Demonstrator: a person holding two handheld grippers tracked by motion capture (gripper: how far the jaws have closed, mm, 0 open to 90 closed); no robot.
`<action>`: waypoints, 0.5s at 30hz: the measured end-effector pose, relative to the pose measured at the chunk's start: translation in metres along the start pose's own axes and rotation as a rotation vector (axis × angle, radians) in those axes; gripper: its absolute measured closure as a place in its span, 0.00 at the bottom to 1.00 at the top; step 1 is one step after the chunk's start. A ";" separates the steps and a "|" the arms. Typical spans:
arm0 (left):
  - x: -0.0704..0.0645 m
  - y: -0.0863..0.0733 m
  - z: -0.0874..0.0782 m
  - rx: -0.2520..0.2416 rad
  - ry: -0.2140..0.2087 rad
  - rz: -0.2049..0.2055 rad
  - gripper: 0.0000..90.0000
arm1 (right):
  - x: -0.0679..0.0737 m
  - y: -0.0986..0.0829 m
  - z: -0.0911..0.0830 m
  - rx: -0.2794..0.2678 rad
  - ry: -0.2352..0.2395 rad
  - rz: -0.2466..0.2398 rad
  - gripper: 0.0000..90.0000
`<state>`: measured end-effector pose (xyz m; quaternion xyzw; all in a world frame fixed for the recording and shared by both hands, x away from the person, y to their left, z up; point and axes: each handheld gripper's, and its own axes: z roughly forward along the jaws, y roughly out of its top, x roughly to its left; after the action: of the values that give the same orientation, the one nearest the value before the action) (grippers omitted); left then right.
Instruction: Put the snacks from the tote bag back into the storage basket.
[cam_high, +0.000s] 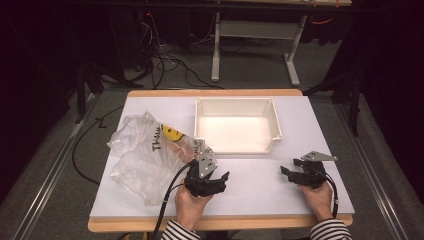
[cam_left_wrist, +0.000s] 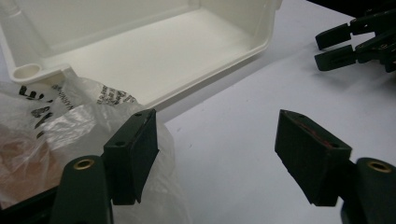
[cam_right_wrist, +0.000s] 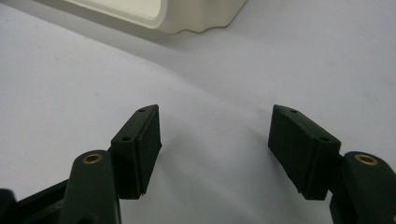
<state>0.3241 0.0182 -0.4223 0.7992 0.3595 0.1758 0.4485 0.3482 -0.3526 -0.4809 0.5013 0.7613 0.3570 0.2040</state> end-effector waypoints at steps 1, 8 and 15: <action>0.001 0.000 -0.001 0.001 0.002 -0.005 0.33 | 0.000 0.000 0.000 0.000 0.000 -0.001 0.39; 0.008 0.002 -0.018 -0.029 -0.004 -0.018 0.29 | 0.000 0.000 0.000 0.000 0.001 -0.001 0.39; 0.011 0.004 -0.033 -0.023 0.042 0.005 0.26 | 0.000 0.000 0.000 0.000 0.001 -0.001 0.39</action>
<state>0.3136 0.0441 -0.4020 0.7909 0.3648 0.1980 0.4496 0.3484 -0.3528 -0.4809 0.5008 0.7617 0.3572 0.2036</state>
